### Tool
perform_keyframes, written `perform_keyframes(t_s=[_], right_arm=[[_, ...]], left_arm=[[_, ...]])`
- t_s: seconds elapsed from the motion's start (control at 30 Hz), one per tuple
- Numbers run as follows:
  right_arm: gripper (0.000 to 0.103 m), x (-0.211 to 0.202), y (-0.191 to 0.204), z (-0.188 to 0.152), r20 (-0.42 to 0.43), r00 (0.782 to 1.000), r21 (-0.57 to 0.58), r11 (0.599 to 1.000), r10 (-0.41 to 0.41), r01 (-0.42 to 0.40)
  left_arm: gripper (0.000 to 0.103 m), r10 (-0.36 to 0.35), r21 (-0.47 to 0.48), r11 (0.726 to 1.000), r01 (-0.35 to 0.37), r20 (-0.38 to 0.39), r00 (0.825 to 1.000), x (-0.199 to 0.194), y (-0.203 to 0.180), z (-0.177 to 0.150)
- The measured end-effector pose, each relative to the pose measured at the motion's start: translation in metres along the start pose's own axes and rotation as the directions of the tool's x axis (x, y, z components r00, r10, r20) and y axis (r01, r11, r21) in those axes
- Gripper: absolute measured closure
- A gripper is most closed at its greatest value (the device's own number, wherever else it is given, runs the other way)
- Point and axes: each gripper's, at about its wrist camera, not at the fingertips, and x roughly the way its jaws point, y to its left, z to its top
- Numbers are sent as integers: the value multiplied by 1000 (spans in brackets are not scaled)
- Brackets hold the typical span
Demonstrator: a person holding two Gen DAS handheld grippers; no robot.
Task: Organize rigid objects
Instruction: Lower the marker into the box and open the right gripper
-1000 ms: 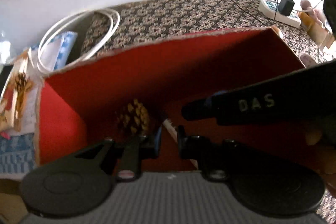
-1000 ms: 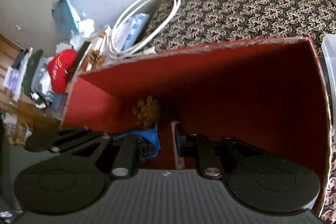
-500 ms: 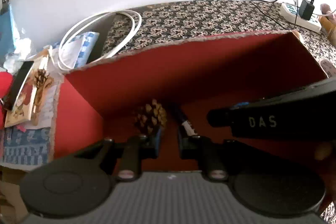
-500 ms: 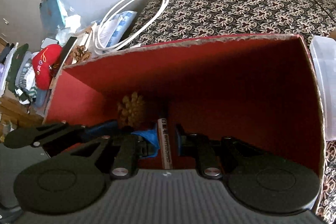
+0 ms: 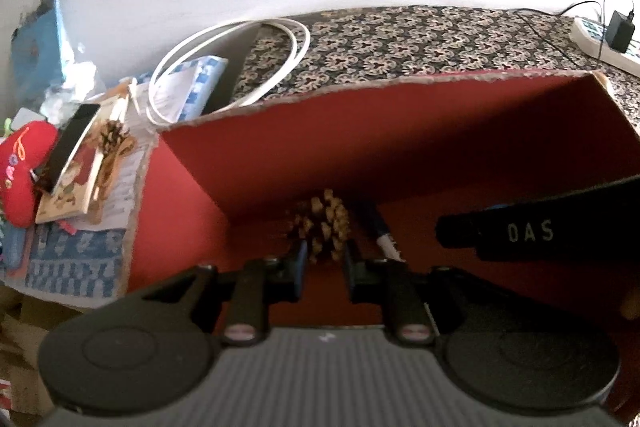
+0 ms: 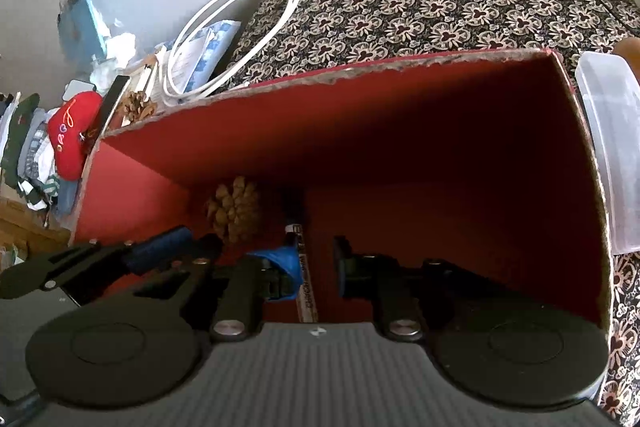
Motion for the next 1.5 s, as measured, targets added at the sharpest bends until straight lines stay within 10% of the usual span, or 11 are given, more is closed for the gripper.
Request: perform_keyframes(t_s=[1.5], right_arm=[[98, -5, 1, -7, 13, 989, 67, 987, -150, 149]], left_arm=[[44, -138, 120, 985, 125, 103, 985, -14, -6, -5]])
